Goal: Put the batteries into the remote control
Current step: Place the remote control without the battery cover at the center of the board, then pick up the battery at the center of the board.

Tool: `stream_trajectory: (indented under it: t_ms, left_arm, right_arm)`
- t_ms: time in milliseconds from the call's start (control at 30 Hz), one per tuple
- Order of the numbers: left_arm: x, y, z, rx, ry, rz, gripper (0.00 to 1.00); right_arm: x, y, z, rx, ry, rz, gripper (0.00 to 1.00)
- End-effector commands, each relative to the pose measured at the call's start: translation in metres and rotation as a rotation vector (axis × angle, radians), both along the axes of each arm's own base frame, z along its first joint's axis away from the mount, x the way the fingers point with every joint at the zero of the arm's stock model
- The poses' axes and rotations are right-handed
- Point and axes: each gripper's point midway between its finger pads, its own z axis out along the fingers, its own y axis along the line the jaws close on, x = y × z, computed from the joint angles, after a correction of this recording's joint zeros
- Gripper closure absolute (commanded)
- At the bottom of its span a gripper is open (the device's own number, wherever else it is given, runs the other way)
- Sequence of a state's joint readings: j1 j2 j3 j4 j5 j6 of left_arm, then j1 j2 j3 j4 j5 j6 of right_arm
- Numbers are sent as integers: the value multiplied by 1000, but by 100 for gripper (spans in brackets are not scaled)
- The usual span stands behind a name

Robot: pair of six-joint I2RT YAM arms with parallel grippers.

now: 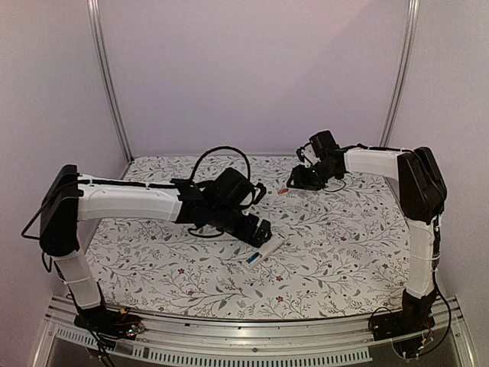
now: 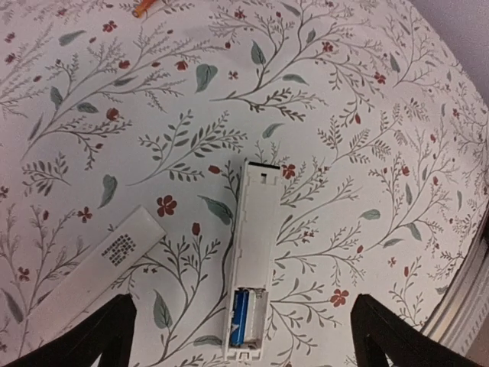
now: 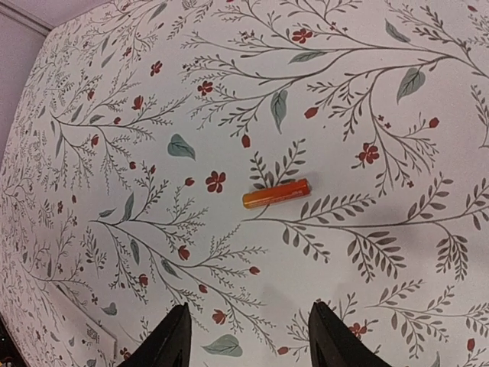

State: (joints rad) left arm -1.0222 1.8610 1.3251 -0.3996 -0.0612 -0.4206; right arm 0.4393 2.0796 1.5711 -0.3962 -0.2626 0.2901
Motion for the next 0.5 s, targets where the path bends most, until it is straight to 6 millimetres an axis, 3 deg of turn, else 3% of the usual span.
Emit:
stream_trajectory:
  t_ms: [0, 133, 467]
  left_arm:
    - [32, 26, 51, -171, -88, 97, 1]
    - [37, 42, 60, -187, -119, 140, 0]
    - [39, 52, 61, -177, -150, 161, 1]
  right_arm:
    - [15, 7, -28, -91, 10, 11, 45]
    - [33, 11, -30, -154, -35, -7, 43]
    - [64, 8, -51, -274, -41, -116, 44]
